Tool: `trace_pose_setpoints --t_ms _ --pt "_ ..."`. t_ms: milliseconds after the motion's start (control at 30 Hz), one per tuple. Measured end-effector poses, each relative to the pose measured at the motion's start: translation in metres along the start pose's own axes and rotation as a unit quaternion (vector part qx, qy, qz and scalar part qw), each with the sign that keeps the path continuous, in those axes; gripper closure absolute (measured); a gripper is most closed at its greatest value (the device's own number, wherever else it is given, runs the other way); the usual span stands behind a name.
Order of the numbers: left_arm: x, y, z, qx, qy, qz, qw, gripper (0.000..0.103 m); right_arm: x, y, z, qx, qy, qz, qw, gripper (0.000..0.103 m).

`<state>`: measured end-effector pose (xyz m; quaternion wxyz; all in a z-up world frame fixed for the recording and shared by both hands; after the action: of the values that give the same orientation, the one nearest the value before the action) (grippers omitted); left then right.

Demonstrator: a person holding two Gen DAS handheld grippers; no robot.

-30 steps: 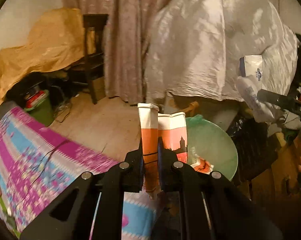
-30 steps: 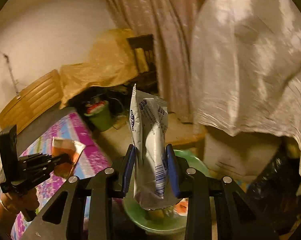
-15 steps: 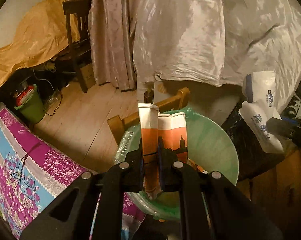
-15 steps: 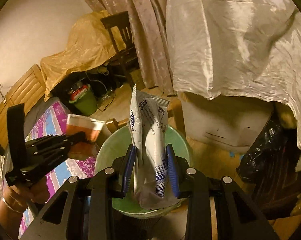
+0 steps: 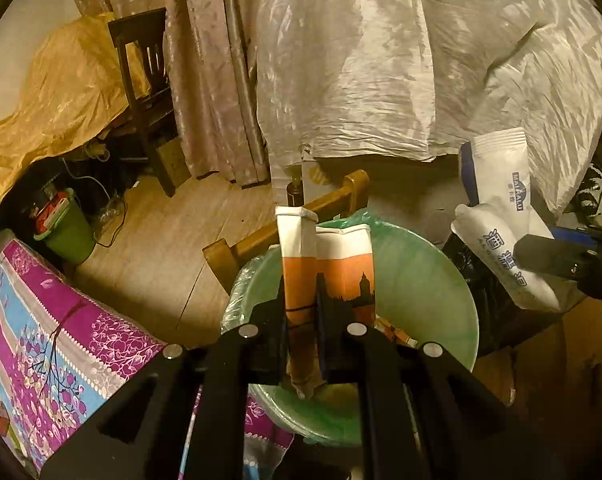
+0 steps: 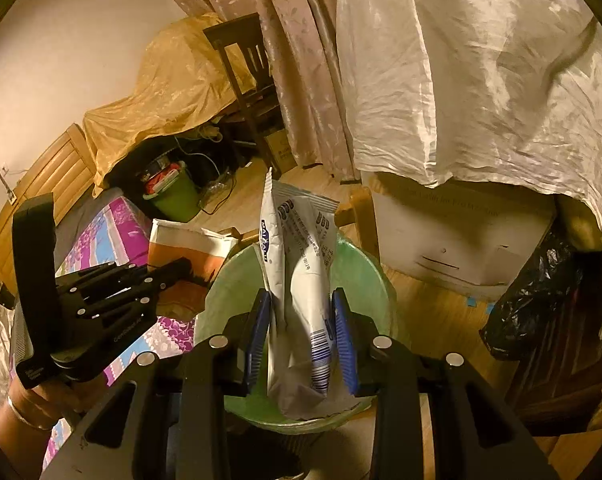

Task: Collect trash
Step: 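Carry the paper strip and white wrapper over the green bin and open both tools, then swing both open tools back to the trash on the bed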

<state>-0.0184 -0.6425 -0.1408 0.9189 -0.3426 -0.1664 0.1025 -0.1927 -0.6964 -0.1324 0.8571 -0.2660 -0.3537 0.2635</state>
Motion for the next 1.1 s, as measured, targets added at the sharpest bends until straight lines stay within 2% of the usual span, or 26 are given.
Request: trace_pose_setpoints --t_ms 767,833,867,900,967,1000,1100 --pt "-0.005 0.001 -0.009 0.006 -0.001 -0.003 1.0 0.093 0.008 -0.007 -0.021 0.008 -0.012 0.008 1.0 0.069" --pt "-0.005 0.001 -0.009 0.005 0.0 -0.004 1.0 0.093 0.009 -0.008 -0.023 0.008 -0.011 0.012 1.0 0.067" --pt "-0.006 0.001 -0.009 0.005 0.004 -0.004 1.0 0.092 0.01 -0.009 -0.024 0.008 -0.012 0.019 1.0 0.062" --pt "-0.008 0.0 -0.009 0.004 0.009 -0.005 0.9999 0.092 0.009 -0.009 -0.024 0.007 -0.007 0.02 1.0 0.05" --pt "-0.01 0.002 -0.012 0.013 0.009 -0.008 0.9999 0.066 0.005 -0.01 -0.021 0.001 0.004 0.023 1.0 0.041" --pt "-0.008 0.003 -0.012 0.012 0.005 -0.004 0.9999 0.044 0.003 -0.01 -0.021 0.0 0.006 0.022 1.0 0.041" --pt "-0.01 0.001 -0.009 0.001 0.006 -0.004 1.0 0.043 -0.003 -0.01 -0.017 -0.005 0.007 0.013 1.0 0.041"
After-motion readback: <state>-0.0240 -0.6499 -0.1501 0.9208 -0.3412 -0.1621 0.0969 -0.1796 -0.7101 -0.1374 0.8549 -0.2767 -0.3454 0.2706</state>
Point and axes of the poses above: each gripper's, at about its wrist camera, not at the fingertips, and z roughly against the way its jaws point, x to its left, y to its underside, the point moved 10 cm from there along -z, roughly the way its jaws point, and after that the axes turned 15 degrees about -y, right-handed, at the moved point
